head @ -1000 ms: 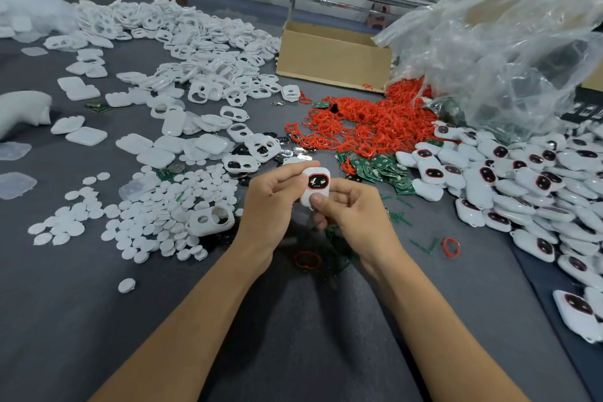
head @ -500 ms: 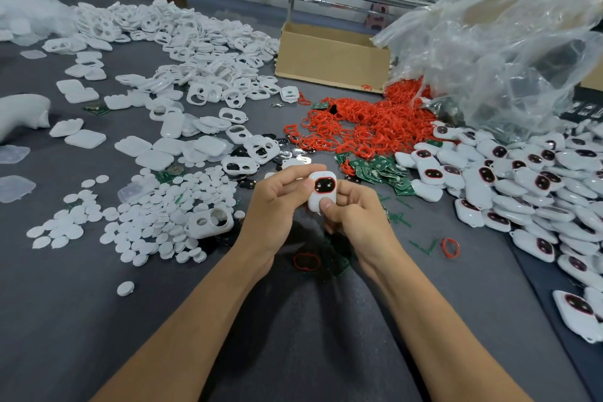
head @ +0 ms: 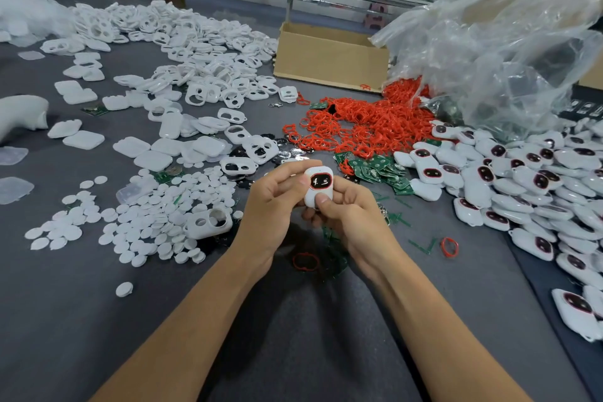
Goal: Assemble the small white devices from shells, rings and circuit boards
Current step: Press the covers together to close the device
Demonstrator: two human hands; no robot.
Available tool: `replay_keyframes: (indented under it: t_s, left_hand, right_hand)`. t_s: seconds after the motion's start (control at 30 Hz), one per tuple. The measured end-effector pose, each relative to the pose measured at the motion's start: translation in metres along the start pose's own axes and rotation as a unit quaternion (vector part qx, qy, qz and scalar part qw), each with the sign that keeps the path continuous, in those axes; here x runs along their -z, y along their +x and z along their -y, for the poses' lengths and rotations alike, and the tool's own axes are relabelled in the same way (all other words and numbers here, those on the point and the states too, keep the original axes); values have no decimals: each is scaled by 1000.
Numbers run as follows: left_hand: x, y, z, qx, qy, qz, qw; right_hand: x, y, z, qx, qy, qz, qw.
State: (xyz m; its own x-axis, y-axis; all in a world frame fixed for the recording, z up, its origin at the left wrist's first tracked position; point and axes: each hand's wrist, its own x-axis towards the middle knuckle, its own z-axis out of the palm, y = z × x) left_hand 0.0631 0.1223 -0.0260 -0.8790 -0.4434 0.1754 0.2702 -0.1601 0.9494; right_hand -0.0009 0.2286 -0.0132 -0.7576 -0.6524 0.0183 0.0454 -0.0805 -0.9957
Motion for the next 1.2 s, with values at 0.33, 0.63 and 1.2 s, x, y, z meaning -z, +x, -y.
replay_keyframes:
  t_s: [0.33, 0.63, 1.2]
  left_hand:
    - [-6, -3, 3, -2, 11, -3, 1000]
    - [-4, 2, 8, -1, 101, -71, 992]
    - [-2, 5, 9, -24, 146, -98, 984]
  right_hand:
    - [3, -1, 0, -12, -6, -56, 998]
    - [-3, 2, -9, 34, -111, -30, 993]
    - [-5, 2, -13, 38, -163, -43, 985]
